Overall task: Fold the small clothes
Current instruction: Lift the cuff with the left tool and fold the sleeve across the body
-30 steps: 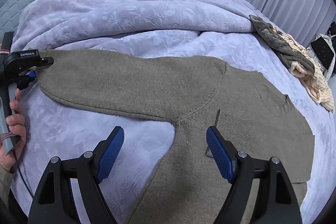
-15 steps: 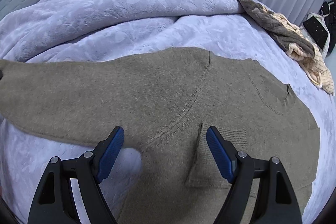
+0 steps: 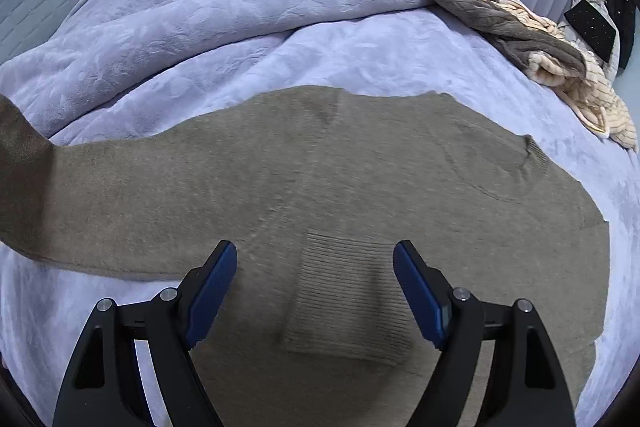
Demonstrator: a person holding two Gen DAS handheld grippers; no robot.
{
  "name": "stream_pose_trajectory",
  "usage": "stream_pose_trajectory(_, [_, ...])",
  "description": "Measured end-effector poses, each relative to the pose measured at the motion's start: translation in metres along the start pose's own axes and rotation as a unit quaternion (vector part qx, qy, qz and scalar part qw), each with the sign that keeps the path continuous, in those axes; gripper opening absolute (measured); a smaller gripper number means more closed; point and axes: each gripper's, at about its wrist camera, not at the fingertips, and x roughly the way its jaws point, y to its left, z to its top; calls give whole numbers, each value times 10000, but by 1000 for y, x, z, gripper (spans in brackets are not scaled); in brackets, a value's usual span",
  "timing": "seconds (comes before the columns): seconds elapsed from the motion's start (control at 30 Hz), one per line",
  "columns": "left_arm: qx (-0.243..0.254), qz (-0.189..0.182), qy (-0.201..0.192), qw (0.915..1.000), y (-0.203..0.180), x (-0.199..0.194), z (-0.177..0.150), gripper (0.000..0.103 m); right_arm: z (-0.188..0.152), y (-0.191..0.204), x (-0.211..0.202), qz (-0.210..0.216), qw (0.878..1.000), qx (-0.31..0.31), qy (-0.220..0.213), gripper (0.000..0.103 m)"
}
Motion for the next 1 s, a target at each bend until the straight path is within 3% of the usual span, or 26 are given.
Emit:
stream_pose_trajectory(0.3, [848, -114, 462, 9953, -145, 24, -30, 13, -19, -102, -15, -231, 9982, 545, 6, 83])
stream_pose_trajectory(0.47, [1146, -81, 719, 9908, -210, 38, -52, 13, -30, -138, -21, -233, 9978, 616, 18, 83])
stream_pose_trajectory(0.77, [1722, -136, 809, 9816, -297, 35, -85, 13, -55, -182, -34, -397, 9983, 421, -75, 83])
stream_pose_trajectory(1.0, [2386, -332, 758, 9676, -362, 16, -120, 13, -87, -228, -55, -613, 9964, 526, -240, 83])
